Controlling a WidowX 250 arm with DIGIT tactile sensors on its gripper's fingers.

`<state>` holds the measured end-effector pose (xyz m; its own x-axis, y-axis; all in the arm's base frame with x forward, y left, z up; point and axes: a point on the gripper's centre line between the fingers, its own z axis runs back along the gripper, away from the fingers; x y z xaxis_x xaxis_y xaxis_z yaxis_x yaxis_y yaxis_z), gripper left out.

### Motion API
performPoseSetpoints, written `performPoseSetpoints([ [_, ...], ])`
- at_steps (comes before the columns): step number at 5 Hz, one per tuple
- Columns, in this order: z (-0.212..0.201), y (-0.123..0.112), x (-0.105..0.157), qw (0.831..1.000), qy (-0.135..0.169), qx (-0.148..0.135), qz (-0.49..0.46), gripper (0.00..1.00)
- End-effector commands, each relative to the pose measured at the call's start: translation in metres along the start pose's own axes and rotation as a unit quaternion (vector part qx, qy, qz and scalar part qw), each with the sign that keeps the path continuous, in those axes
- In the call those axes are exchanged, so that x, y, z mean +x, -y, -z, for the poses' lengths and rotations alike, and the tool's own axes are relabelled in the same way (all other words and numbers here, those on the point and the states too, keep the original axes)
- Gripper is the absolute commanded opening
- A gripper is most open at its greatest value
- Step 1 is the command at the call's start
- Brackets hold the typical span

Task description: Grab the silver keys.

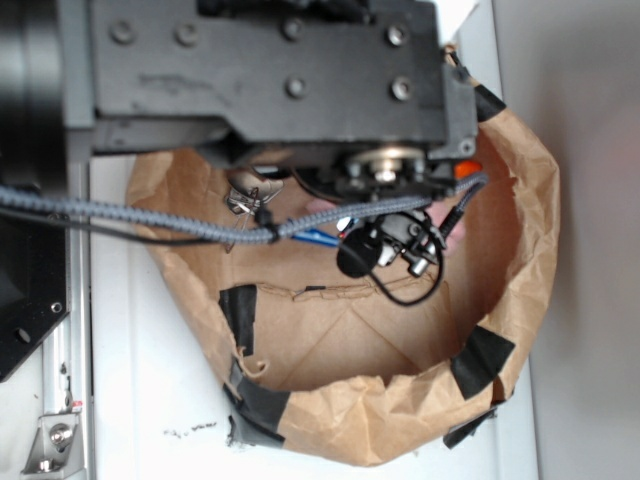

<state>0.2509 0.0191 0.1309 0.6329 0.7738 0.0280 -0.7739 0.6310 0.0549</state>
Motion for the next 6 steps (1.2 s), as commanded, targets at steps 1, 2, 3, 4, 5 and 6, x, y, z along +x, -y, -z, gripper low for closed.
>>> performPoseSetpoints([
  [1,0.0205,-0.0177,-0.0106,0.999,0.033,-0.024,-0.027,1.0],
  [2,0.0273,-0.0223,-0.0158,0.999,0.034,-0.011,-0.028,1.0],
  [3,0.0273,-0.0223,-0.0158,0.999,0.034,-0.011,-0.028,1.0],
  [4,0.0273,-0.0223,-0.0158,0.999,0.034,-0.011,-0.028,1.0],
  [5,0.0273,-0.0223,-0.0158,0.999,0.034,-0.011,-0.028,1.0],
  [6,0.0273,-0.0223,-0.0158,0.999,0.034,-0.011,-0.028,1.0],
])
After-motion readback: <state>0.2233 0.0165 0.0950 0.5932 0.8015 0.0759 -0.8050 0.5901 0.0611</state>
